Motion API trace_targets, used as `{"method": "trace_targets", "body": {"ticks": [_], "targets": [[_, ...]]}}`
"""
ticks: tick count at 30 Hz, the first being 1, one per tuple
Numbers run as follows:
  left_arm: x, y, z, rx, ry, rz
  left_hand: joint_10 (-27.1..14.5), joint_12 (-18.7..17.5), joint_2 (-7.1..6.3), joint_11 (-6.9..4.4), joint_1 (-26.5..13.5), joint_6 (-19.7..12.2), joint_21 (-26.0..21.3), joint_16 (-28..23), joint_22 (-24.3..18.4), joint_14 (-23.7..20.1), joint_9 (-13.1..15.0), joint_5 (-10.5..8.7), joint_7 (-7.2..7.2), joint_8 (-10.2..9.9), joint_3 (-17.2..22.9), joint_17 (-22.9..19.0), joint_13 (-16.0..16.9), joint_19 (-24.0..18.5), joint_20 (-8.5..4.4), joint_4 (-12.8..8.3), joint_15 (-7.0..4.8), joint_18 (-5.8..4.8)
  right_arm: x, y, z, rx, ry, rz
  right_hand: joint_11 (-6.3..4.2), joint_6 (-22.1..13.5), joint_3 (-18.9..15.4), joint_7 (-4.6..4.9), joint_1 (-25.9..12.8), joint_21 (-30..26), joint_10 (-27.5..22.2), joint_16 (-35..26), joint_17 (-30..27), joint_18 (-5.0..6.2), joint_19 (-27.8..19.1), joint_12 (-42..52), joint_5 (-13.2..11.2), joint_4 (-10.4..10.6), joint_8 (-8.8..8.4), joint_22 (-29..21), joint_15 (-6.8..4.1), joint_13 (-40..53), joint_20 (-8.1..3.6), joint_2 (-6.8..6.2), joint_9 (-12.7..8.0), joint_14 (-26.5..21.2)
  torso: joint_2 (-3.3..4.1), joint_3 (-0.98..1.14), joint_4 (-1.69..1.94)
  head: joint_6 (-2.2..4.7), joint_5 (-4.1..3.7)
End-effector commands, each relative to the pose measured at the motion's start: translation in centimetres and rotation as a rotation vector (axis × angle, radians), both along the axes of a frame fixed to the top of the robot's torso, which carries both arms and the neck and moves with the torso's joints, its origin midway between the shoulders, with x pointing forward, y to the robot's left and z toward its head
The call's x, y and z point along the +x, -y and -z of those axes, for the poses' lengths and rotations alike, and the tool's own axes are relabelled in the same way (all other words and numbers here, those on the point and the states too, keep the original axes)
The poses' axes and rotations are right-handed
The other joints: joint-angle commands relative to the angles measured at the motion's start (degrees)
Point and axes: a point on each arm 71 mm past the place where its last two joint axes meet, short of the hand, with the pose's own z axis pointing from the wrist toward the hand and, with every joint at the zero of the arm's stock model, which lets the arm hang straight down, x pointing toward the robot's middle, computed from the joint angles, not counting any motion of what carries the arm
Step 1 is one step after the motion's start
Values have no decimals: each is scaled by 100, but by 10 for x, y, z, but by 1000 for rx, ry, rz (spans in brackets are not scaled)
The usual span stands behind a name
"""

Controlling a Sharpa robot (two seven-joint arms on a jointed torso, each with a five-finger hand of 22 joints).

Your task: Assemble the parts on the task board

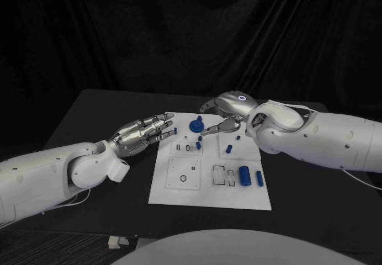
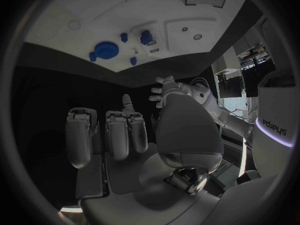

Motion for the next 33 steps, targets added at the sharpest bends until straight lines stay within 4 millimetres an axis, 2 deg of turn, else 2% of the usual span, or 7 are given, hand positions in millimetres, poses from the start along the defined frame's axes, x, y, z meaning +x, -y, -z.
{"method": "trace_targets", "body": {"ticks": [1, 14, 22, 24, 27, 30, 33], "targets": [[0, 0, -1, 10, 12, -34, 13, 73, -105, 50, 0, 64, -12, 68, -2, 29, 9, -90, 17, 48, 13, 24, 12, 12, 87, -83, 32, 57, 2, 11, -22, 131, 22, 43, 11, 100, -104, 17, -314, -4, 589, 15, 1509, 56, 406, 20, -7, 6, 47, 1376, 8, 1508, -7, -58, -7, 597, -4, 7, -6, -1, -22], [16, -5, -16, 171, 199, -186, 2742, 3519, -570, 1120, 157, 1207, 2261, 3498, 1158, 3201, 140, -891, 210, 630, -148, 881, 789, 3586, 574, 318, 704, -73, 3, 53, -48, 333, -48, 173, 172, 851, 213, 88, -996, 134, 589, 15, 1509, 20, 475, 20, 17, -28, 451, 1424, 146, 1508, 109, 713, 197, 597, -114, 60, -68, -1, -33], [35, 13, -38, 508, 469, -119, 4876, 5287, -652, 366, -282, 2257, 3672, 5703, 1917, 4955, 194, -1990, 408, 1171, -584, 1706, 1812, 5242, 66, 351, -7, 69, -7, 74, -52, 365, -62, 203, 217, 882, 273, 116, -765, 103, 589, 15, 1509, 30, 457, 20, 183, -45, 497, 1411, 192, 1508, 163, 840, 242, 597, -306, 199, -241, -1, 251], [41, 17, -41, 618, 512, -77, 5427, 6684, -625, 261, -415, 2306, 4390, 6768, 2486, 4817, 173, -2250, 379, 1296, -807, 2462, 3801, 5170, -155, 360, -121, -11, -9, 79, -52, 368, -61, 207, 223, 882, 280, 120, -701, 90, 589, 15, 1509, 34, 450, 20, 316, -46, 506, 1406, 198, 1508, 174, 886, 255, 597, -330, 233, -280, -1, 273], [50, 25, -40, 819, 545, -2, 8715, 8411, -613, 246, -1366, 2562, 6200, 8809, 4500, 7798, 298, -3081, 415, 1680, -1364, 7447, 8609, 5790, -259, 253, -176, -290, -10, 85, -52, 367, -60, 216, 226, 880, 265, 121, -541, 73, 589, 15, 1509, 40, 439, 20, 641, -57, 525, 1399, 204, 1508, 184, 925, 281, 597, -360, 278, -312, -1, 270], [60, 33, -38, 1007, 551, 81, 8961, 8448, -581, 309, -1642, 2955, 7779, 8979, 6642, 8998, 689, -3244, 452, 2340, -1629, 8989, 8898, 6823, -320, 361, -125, -585, -11, 91, -52, 363, -64, 228, 229, 867, 271, 124, -317, 55, 589, 15, 1509, 45, 429, 20, 887, -82, 531, 1392, 205, 1508, 189, 918, 297, 597, -373, 317, -353, -1, 285], [65, 44, -32, 1170, 514, 168, 8961, 8448, -468, 214, -1937, 3170, 8389, 8979, 7585, 8998, 1109, -3272, 324, 2823, -1774, 8989, 8898, 7488, -362, 338, -193, -680, -12, 96, -51, 360, -67, 238, 231, 859, 269, 126, -263, 47, 589, 15, 1509, 47, 425, 20, 916, -82, 530, 1389, 207, 1508, 189, 922, 300, 597, -380, 359, -379, -1, 205]]}}
